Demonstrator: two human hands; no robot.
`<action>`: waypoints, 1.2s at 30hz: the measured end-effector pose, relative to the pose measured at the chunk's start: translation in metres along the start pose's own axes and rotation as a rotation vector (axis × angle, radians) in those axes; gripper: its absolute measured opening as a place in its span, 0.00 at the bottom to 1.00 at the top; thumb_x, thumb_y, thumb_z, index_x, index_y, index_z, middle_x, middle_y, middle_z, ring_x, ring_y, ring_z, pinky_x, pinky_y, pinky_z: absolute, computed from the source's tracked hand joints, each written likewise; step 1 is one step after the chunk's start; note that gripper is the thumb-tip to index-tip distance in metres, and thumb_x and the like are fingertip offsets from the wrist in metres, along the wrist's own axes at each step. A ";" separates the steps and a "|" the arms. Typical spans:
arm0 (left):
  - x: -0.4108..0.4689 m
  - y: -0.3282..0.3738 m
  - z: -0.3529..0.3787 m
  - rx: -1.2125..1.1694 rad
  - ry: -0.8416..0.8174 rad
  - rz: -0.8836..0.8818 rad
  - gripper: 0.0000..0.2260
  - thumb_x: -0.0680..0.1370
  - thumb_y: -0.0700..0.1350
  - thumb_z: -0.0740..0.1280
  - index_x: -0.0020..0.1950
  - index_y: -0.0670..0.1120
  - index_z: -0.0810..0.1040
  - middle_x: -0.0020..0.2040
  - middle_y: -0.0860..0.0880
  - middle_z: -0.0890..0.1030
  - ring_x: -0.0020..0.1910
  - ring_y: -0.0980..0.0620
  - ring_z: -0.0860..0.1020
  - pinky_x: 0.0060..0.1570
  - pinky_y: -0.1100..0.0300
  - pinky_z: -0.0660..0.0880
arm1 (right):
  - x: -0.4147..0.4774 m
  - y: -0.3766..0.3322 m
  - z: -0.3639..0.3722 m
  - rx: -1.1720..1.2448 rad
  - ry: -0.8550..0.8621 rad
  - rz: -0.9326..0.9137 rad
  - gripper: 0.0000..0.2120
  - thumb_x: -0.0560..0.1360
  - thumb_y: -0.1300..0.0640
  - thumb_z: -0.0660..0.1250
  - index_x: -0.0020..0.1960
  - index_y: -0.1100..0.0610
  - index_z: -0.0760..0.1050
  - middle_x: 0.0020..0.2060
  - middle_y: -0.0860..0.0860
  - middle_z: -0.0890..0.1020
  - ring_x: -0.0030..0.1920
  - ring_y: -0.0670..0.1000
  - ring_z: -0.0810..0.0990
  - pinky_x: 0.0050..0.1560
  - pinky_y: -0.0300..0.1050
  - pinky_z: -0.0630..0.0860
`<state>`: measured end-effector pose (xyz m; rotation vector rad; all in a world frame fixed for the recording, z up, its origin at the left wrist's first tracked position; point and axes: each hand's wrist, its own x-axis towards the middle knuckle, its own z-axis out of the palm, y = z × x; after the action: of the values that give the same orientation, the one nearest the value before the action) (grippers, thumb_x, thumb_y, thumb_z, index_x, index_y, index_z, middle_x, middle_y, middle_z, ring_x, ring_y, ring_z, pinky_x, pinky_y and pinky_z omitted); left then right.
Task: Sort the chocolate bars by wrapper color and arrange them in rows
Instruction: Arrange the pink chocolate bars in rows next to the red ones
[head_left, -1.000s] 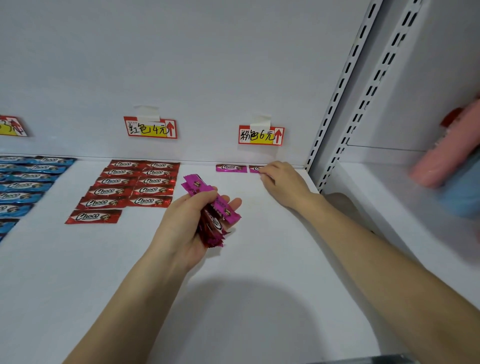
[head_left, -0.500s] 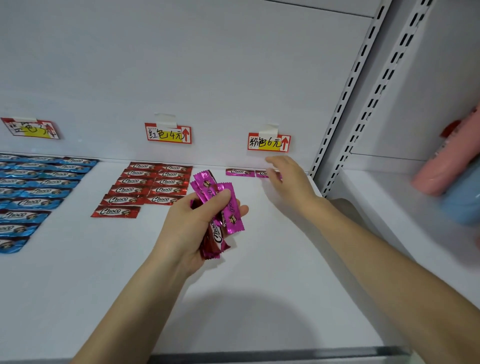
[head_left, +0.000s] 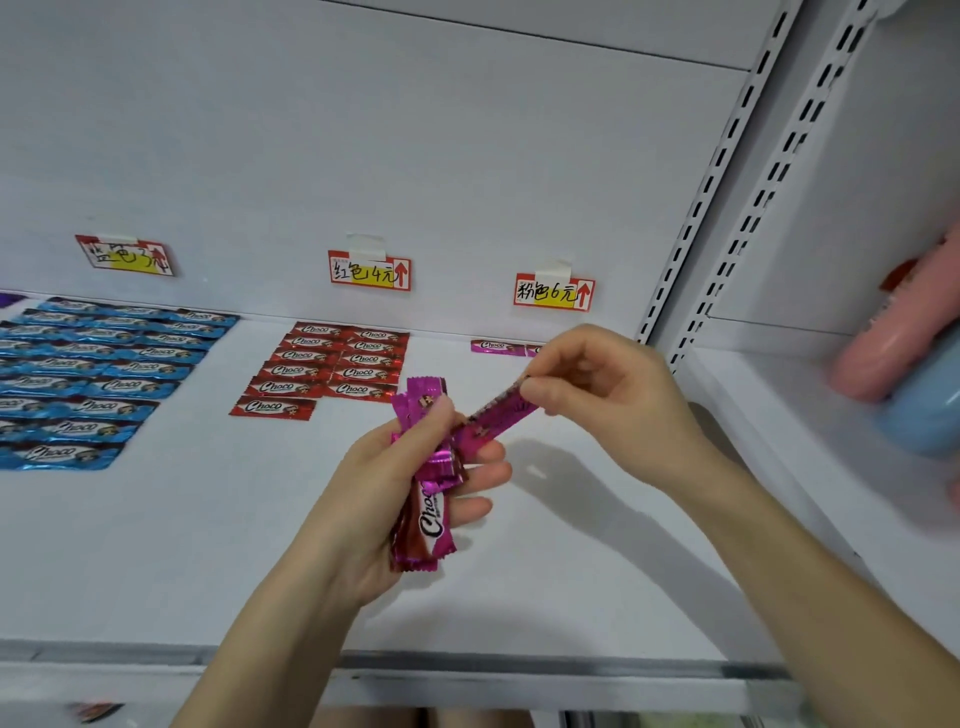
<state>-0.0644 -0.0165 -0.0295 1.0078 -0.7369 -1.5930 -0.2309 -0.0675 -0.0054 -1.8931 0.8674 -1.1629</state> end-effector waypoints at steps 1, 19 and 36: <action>-0.002 0.001 -0.002 0.003 -0.014 0.005 0.10 0.72 0.46 0.66 0.45 0.40 0.79 0.35 0.43 0.84 0.30 0.52 0.82 0.25 0.63 0.78 | -0.005 0.000 -0.001 -0.052 -0.001 -0.033 0.10 0.69 0.64 0.71 0.38 0.49 0.77 0.35 0.42 0.82 0.37 0.44 0.80 0.42 0.37 0.76; -0.004 -0.001 -0.005 0.208 0.115 0.344 0.07 0.70 0.36 0.71 0.44 0.46 0.78 0.35 0.53 0.83 0.37 0.51 0.84 0.29 0.64 0.78 | -0.033 0.004 0.009 -0.089 0.098 0.048 0.13 0.69 0.63 0.73 0.47 0.47 0.77 0.44 0.40 0.81 0.44 0.42 0.80 0.45 0.35 0.75; 0.015 -0.015 -0.003 0.352 0.095 0.231 0.03 0.75 0.43 0.68 0.47 0.49 0.79 0.29 0.50 0.80 0.27 0.57 0.77 0.28 0.65 0.76 | -0.024 0.012 0.005 -0.121 -0.117 0.201 0.11 0.76 0.66 0.63 0.45 0.52 0.80 0.40 0.53 0.82 0.39 0.57 0.77 0.41 0.48 0.73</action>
<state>-0.0695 -0.0267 -0.0473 1.1935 -1.0520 -1.2320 -0.2366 -0.0524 -0.0276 -1.8989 1.0561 -0.8874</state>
